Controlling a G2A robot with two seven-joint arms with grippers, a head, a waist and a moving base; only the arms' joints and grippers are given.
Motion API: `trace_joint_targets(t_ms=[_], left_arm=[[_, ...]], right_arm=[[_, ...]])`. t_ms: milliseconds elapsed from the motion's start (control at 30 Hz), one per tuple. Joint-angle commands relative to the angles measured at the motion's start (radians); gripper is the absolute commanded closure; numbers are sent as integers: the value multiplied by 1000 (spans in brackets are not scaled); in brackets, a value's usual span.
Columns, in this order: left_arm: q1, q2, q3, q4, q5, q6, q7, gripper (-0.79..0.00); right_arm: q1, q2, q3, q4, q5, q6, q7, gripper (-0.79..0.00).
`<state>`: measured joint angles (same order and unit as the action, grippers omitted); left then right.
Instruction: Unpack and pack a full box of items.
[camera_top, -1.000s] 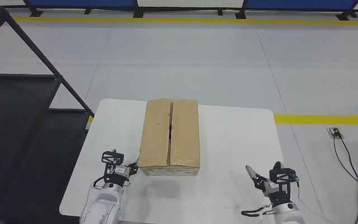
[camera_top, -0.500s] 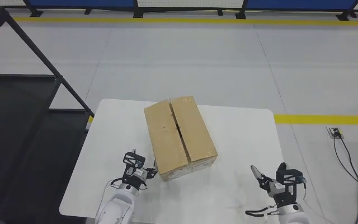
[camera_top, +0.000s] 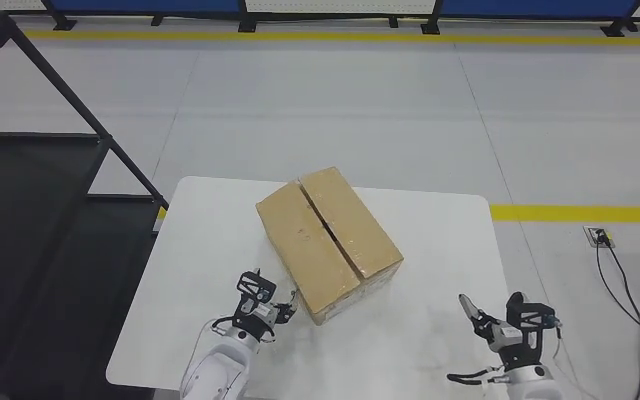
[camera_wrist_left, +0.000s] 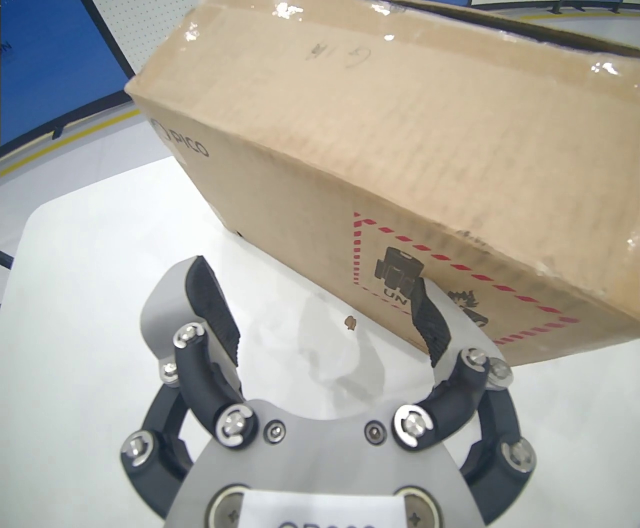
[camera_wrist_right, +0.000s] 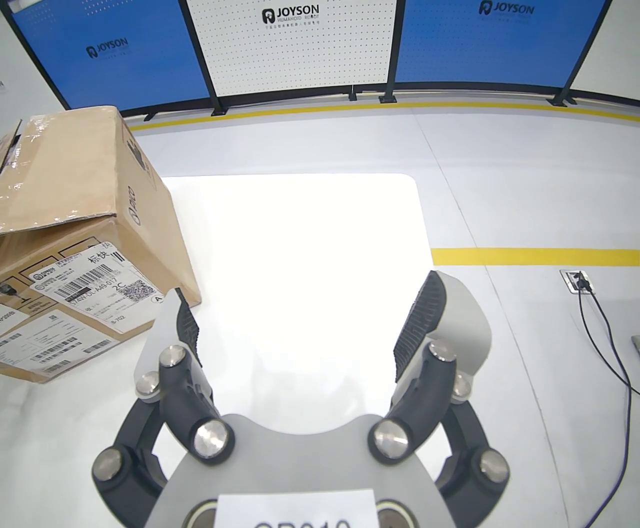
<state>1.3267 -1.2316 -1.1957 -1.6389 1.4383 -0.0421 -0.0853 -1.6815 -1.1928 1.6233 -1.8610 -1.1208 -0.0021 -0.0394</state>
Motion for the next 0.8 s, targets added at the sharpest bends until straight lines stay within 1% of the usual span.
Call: trace_joint_targets(t_ms=[0, 200, 567, 600, 667, 767], left_arm=[[-9, -2, 15, -1, 15, -15, -7, -785], [-38, -13, 78, 5, 43, -39, -27, -785], [-70, -29, 165, -2, 103, -79, -50, -785], [-68, -29, 164, -8, 105, -83, -49, -785], [-52, -25, 138, -28, 101, -89, -42, -785], [1, -10, 51, -73, 71, -95, -17, -785]], right_arm=[[1, -1, 3, 0, 3, -1, 1, -785], [-8, -3, 18, -5, 11, -4, -6, -785], [-47, -9, 56, -6, 62, -10, -43, -785], [-49, -9, 59, -5, 66, -12, -43, -785], [-51, -10, 63, -4, 69, -15, -42, -785], [-52, -10, 65, -8, 60, -20, -35, -785]])
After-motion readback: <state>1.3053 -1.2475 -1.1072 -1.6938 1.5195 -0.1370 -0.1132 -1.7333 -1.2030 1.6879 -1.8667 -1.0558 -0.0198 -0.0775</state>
